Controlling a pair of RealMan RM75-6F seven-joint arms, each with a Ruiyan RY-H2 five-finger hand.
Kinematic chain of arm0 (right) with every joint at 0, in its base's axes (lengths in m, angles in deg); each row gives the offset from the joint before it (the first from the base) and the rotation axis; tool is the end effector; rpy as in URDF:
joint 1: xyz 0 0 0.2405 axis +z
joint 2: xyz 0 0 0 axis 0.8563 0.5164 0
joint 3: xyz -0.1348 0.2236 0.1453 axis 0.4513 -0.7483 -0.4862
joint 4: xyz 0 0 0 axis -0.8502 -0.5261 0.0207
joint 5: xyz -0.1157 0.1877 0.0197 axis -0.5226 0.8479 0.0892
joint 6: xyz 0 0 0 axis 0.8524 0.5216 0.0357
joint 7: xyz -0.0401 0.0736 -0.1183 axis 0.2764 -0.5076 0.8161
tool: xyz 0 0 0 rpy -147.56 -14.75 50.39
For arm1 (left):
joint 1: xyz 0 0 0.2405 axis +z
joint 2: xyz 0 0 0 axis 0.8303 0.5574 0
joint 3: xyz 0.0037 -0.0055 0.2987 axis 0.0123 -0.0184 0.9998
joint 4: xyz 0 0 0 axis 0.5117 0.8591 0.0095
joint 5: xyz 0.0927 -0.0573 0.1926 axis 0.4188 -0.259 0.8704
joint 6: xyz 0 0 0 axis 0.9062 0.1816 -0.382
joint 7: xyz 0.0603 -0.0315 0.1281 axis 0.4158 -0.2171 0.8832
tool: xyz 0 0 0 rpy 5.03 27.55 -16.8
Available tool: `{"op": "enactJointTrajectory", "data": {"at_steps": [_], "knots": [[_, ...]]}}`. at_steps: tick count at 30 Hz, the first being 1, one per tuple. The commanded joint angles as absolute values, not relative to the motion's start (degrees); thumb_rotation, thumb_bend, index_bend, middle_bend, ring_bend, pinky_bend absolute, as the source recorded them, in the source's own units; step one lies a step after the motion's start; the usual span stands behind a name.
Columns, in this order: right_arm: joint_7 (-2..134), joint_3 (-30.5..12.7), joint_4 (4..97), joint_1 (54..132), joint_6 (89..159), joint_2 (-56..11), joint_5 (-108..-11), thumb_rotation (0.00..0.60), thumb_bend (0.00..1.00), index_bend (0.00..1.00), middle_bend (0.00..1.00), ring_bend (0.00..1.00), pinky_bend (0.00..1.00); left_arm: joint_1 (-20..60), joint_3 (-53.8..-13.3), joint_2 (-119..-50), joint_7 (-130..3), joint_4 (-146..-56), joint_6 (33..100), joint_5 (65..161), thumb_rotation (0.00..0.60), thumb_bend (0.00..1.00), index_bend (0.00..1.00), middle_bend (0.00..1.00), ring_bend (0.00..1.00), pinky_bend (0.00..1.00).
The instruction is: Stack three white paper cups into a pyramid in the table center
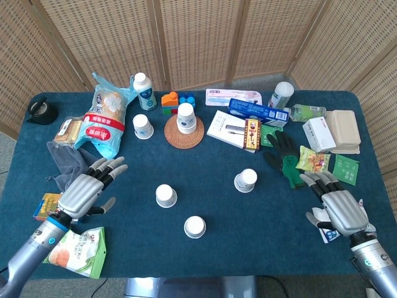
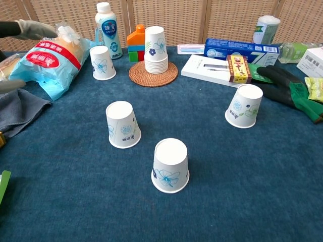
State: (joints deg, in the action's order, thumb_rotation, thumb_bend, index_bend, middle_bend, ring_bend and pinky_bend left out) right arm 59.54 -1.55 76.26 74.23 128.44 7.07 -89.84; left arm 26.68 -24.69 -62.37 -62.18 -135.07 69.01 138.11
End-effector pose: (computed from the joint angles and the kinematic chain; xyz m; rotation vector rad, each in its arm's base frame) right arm -0.2987 -0.2355 0.1727 1.7335 -1.0062 0.9374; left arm -0.2236 0.2751 0.1126 -1.8926 -0.9805 -1.0459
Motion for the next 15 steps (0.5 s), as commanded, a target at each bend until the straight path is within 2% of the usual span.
{"op": "enactJointTrajectory", "data": {"at_steps": [1,7,15], "knots": [[57.91,-0.81,76.51,75.64,127.31,7.27,-91.90,0.600,0.37,0.00,0.00,0.00,0.07,27.37,-24.69,-61.54,-62.95,-135.17,69.67,138.32,0.600,0.48,0.00,0.00,0.00,0.00],[56.93,0.11,76.50,78.23,125.57,7.09,-95.05,0.600,0.37,0.00,0.00,0.00,0.07,28.67,-25.01,-60.29,-63.97,-135.74,71.27,139.00,0.600,0.48,0.00,0.00,0.00,0.02],[56.08,1.05,75.51,81.03,124.16,5.40,-97.67,0.600,0.37,0.00,0.00,0.00,0.07,31.34,-24.76,-58.81,-64.53,-137.31,74.37,140.08,0.600,0.48,0.00,0.00,0.00,0.10]]}}
